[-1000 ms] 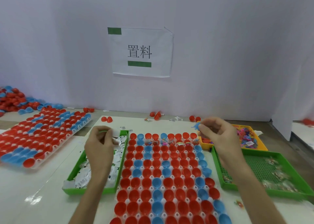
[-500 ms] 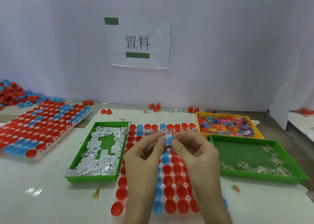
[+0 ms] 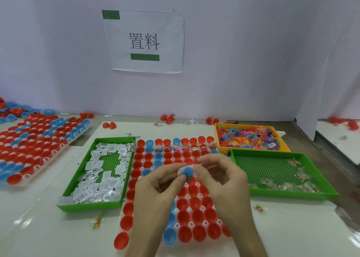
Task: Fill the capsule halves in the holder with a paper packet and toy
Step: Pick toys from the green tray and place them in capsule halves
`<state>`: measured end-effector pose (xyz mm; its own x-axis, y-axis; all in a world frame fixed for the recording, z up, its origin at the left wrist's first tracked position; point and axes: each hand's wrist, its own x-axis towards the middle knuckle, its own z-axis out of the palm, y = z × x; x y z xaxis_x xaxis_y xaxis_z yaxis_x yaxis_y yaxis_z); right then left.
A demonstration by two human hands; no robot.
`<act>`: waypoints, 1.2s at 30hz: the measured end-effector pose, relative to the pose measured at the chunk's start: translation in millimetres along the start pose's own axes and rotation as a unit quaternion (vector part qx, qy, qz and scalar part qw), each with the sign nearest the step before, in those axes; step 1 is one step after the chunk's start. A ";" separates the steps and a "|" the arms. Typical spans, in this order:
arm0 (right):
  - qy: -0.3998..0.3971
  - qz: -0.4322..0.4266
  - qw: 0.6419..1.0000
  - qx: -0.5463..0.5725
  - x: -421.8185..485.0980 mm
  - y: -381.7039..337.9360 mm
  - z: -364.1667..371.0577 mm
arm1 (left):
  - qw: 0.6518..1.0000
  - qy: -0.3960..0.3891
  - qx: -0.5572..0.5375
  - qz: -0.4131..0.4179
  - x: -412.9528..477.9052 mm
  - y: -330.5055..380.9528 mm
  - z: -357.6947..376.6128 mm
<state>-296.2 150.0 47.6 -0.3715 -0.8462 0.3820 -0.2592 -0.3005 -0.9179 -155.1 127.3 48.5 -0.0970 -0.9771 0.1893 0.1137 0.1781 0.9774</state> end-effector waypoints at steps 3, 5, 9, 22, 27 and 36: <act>0.034 0.031 0.994 -0.101 21.2 28.0 -50.6 | 1.000 0.009 -0.013 -0.027 -0.7 -6.6 -1.3; 0.067 0.122 0.958 -0.250 37.3 56.5 -98.7 | 0.999 0.011 -0.009 -0.037 -0.9 -9.9 -3.8; 0.032 0.280 0.872 -0.399 44.3 100.5 -139.9 | 0.999 0.010 -0.026 -0.045 2.1 -7.6 -3.3; 0.253 0.115 0.920 -0.277 44.9 120.9 -135.3 | 0.997 -0.036 -0.054 -0.045 6.4 -7.1 1.4; 0.269 0.061 0.937 -0.213 46.7 93.6 -120.6 | 0.998 -0.033 -0.030 -0.043 5.7 -11.0 -0.6; -0.051 -0.014 0.998 0.044 15.1 7.3 -23.6 | 0.996 0.021 -0.083 -0.040 4.6 -9.0 11.8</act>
<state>-324.8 145.5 49.2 -0.2721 -0.8753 0.3997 -0.1870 -0.3594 -0.9143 -168.2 122.6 41.7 -0.0721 -0.9919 0.1046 0.2686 0.0817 0.9598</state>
